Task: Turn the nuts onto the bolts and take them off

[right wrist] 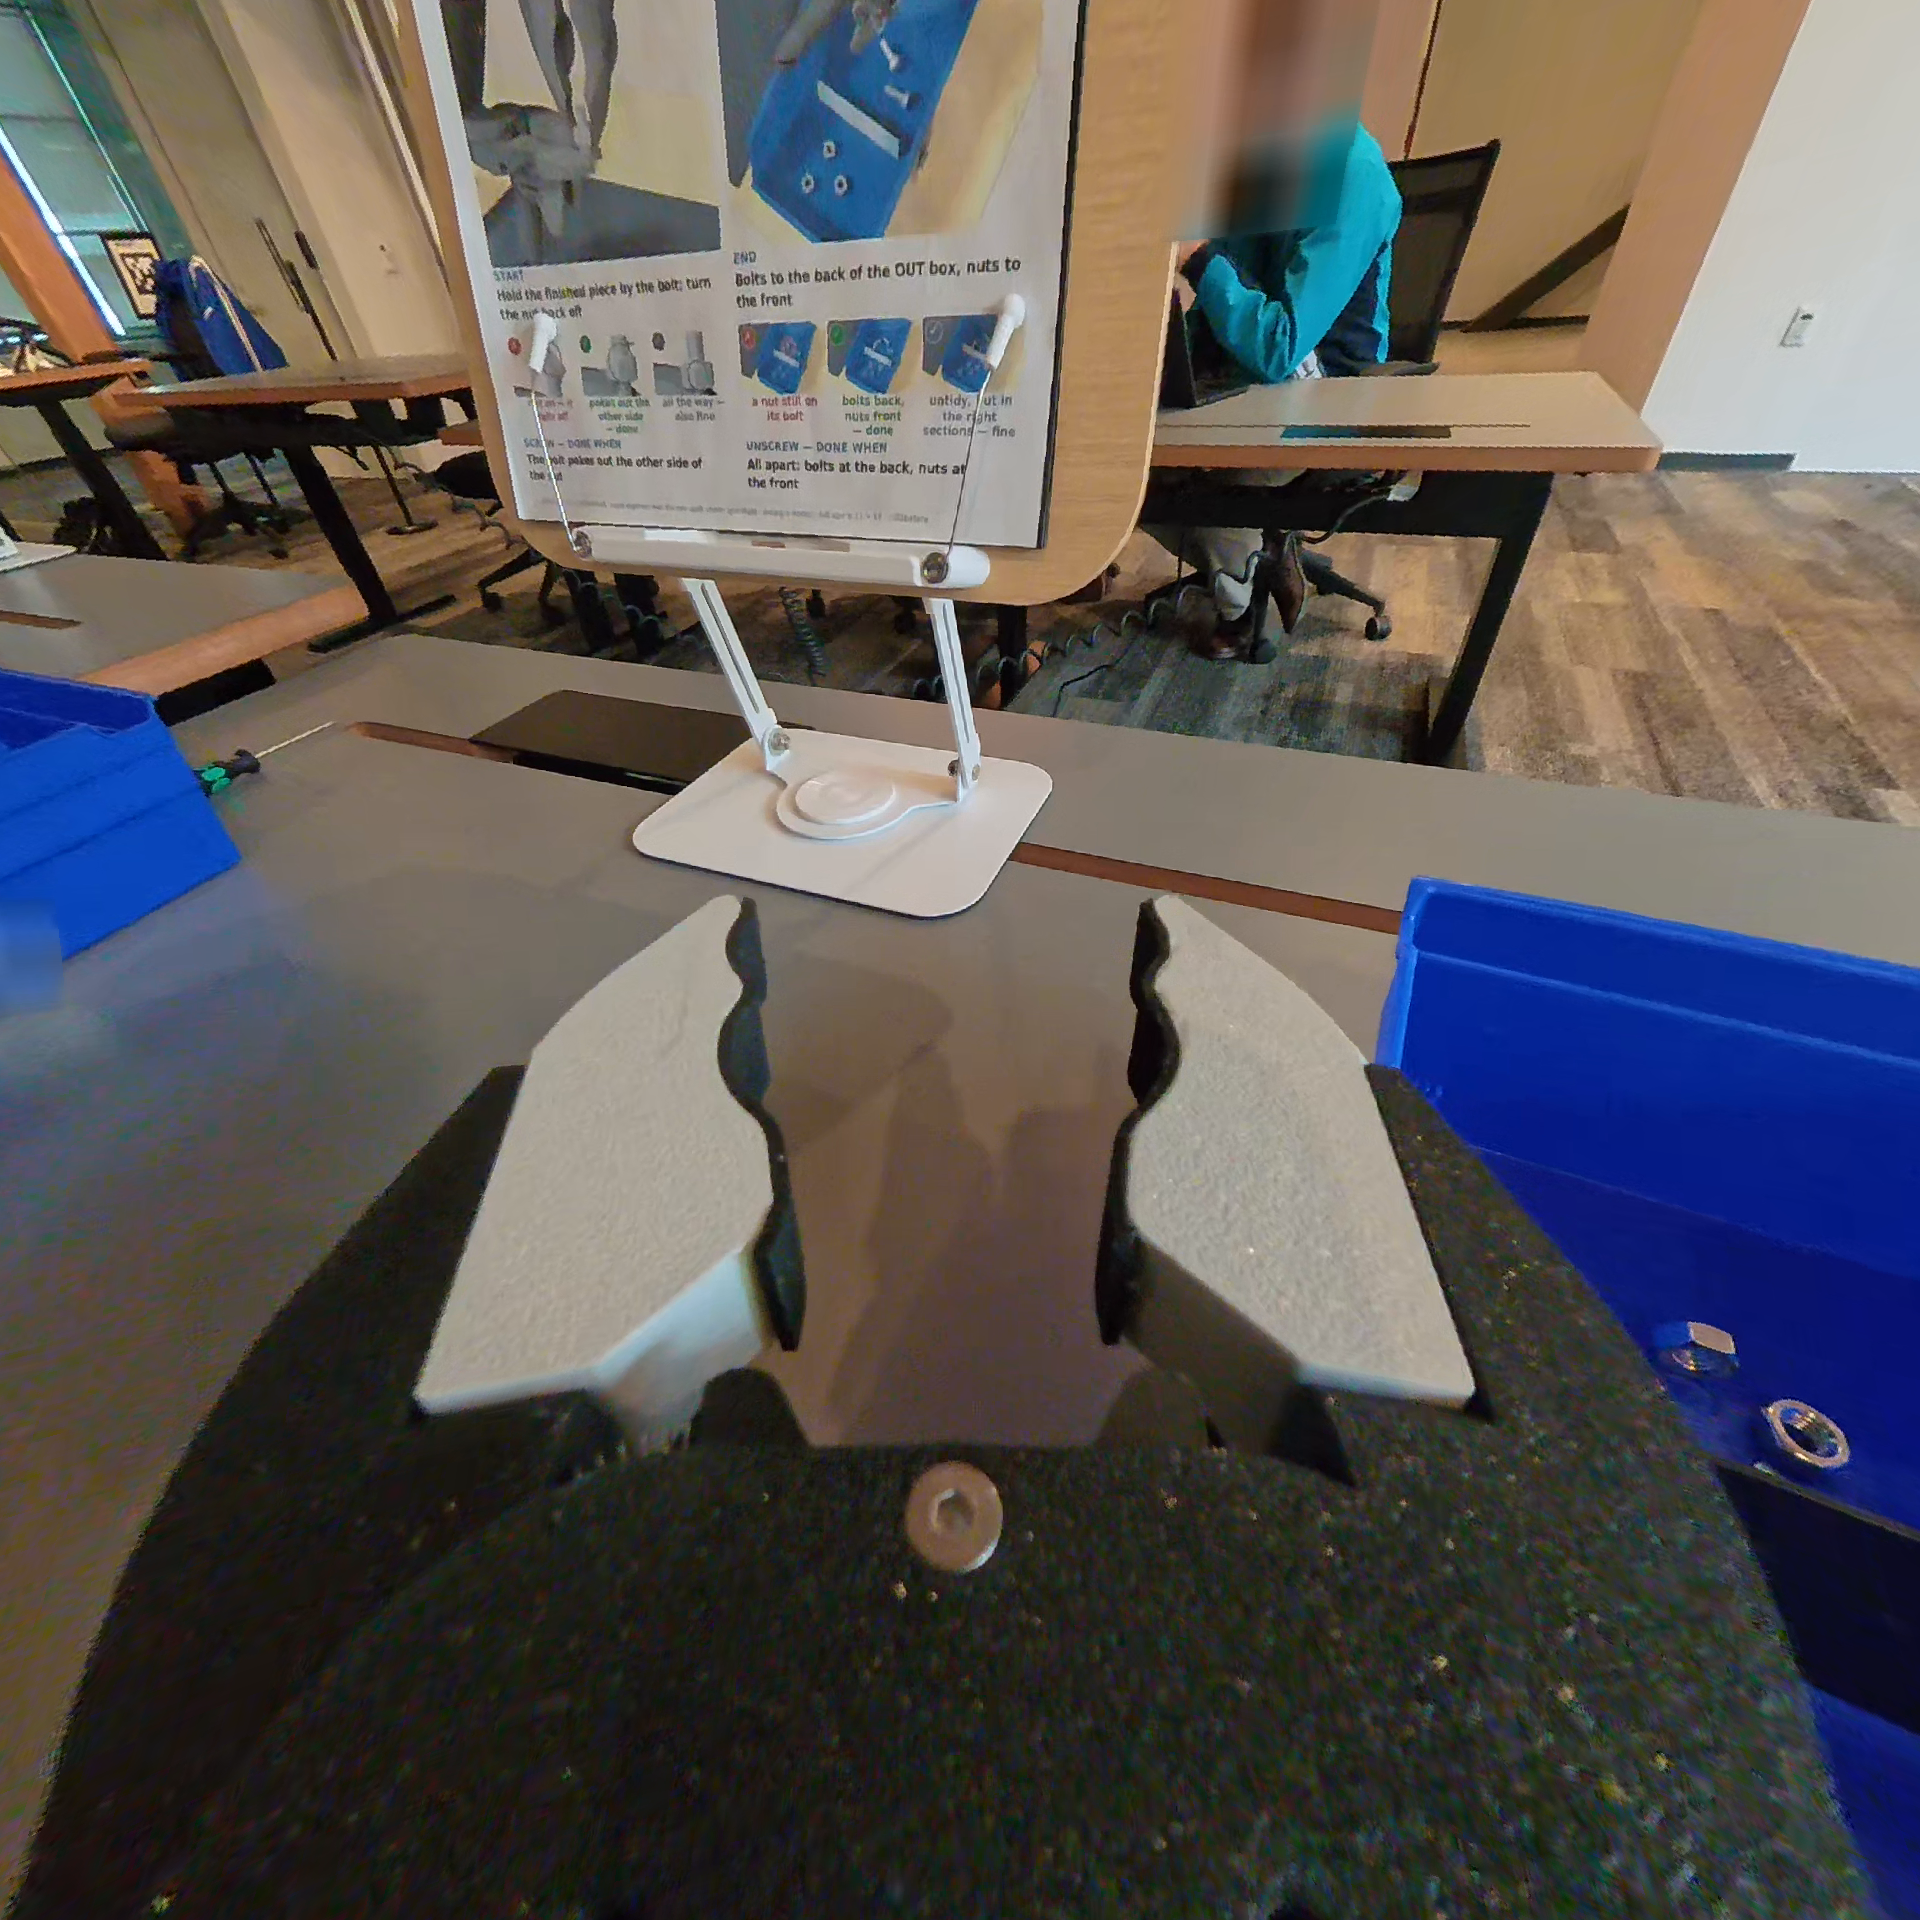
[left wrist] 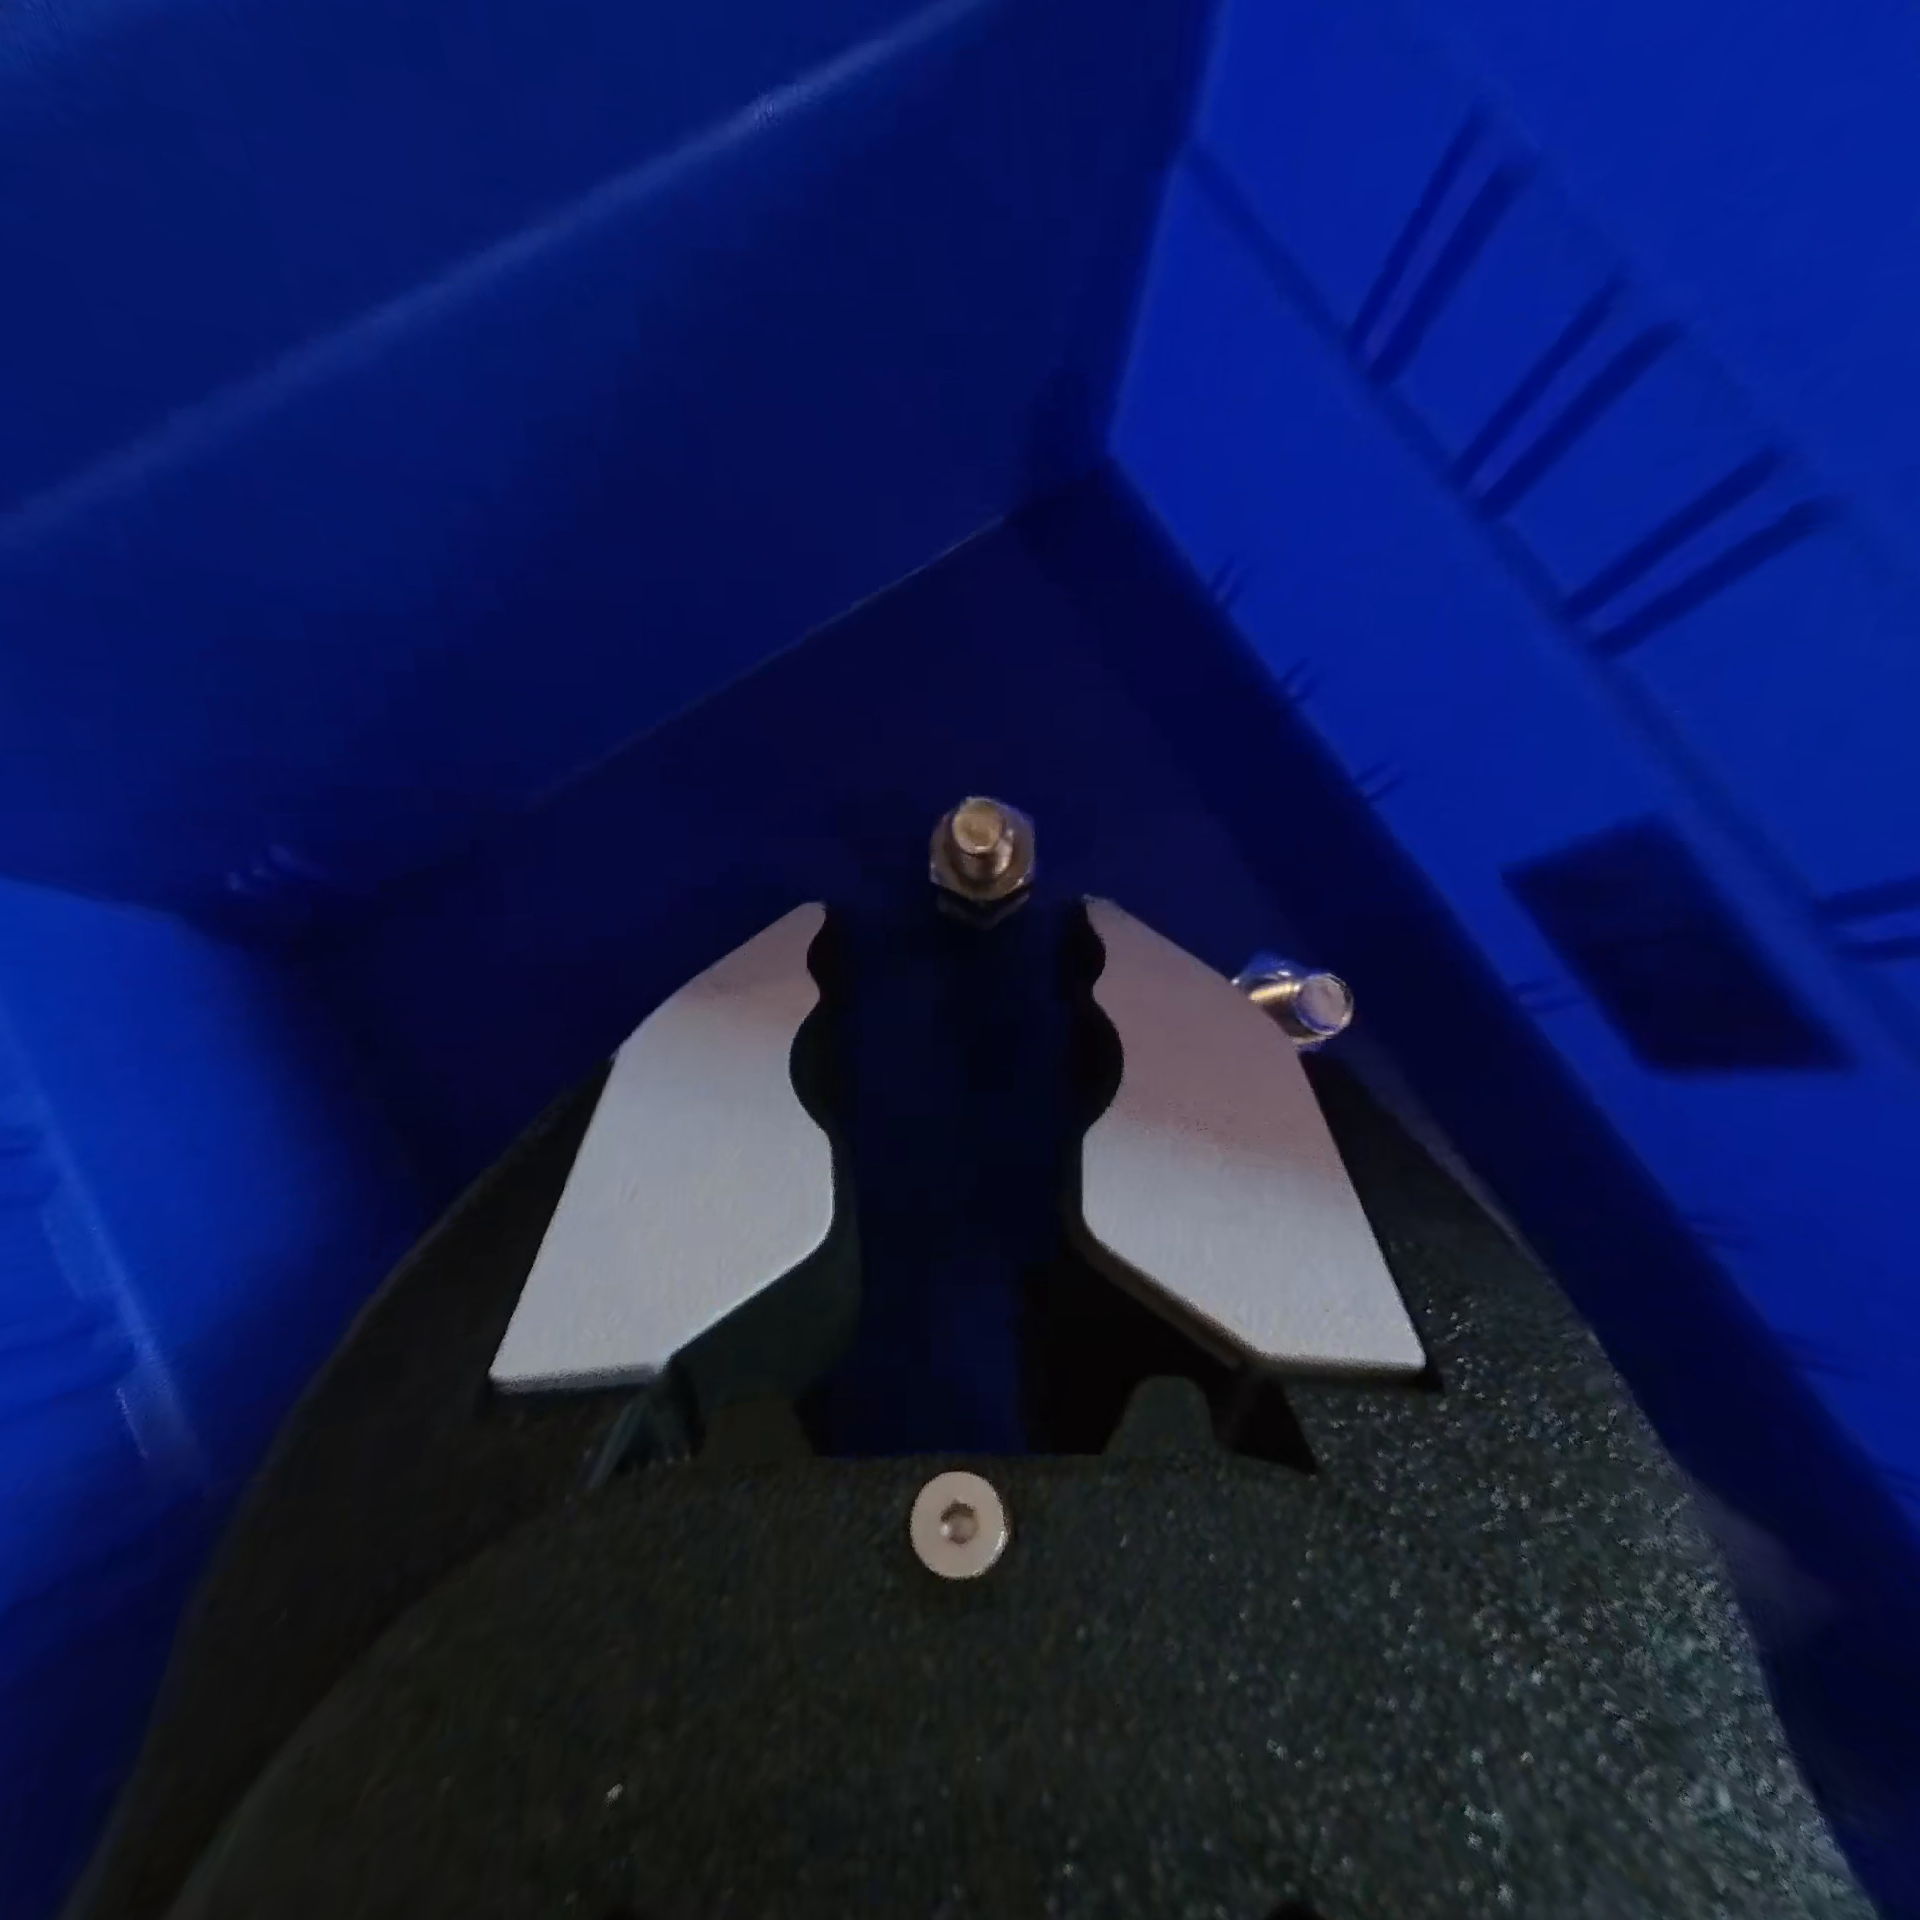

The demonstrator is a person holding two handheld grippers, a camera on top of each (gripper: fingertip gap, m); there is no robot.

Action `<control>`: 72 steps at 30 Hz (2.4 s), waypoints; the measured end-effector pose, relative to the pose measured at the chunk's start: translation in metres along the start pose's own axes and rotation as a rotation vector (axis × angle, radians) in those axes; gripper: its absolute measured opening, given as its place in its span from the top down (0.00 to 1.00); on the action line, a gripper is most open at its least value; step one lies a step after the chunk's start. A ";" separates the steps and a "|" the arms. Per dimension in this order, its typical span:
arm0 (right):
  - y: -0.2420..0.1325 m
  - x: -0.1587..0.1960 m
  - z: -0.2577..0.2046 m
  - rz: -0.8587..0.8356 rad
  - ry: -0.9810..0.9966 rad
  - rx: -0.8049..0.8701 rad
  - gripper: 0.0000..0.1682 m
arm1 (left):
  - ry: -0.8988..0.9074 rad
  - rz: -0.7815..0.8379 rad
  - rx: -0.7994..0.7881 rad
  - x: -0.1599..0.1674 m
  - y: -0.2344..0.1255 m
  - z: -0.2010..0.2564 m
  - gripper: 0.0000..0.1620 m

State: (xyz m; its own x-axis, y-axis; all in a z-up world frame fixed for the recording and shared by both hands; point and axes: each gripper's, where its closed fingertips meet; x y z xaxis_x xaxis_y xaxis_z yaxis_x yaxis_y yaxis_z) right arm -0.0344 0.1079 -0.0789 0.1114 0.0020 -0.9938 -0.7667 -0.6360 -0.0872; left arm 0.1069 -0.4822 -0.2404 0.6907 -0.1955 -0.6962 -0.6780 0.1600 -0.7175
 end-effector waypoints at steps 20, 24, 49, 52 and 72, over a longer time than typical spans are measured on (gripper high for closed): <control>-0.002 -0.001 -0.002 -0.002 -0.001 -0.011 0.60 | 0.005 0.070 0.019 -0.007 0.006 0.004 0.89; -0.002 -0.003 -0.008 -0.013 -0.014 -0.038 0.62 | 0.021 0.066 -0.013 -0.012 -0.005 0.003 0.89; -0.079 -0.032 -0.158 -0.240 -0.597 -0.749 0.72 | 0.615 0.263 0.710 -0.136 -0.113 0.330 0.89; -0.090 -0.035 -0.181 -0.253 -0.708 -0.877 0.72 | 0.673 0.244 0.817 -0.127 -0.106 0.372 0.89; -0.121 -0.005 -0.263 -0.405 -1.361 -1.610 0.83 | 0.900 0.134 1.120 -0.113 -0.108 0.479 0.89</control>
State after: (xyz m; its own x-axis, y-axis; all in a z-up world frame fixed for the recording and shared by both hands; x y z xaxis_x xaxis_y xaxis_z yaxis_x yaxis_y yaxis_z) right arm 0.2246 -0.0181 -0.0450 -0.8802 0.2134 -0.4240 0.3214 -0.3894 -0.8632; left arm 0.2226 -0.0136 -0.0942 -0.0377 -0.5833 -0.8114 0.1178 0.8037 -0.5833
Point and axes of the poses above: each gripper's, where its closed fingertips meet, y out along the fingers, x out of its underside, z = x × y across the jaws, and after that the axes turned 3 degrees about z, right-handed
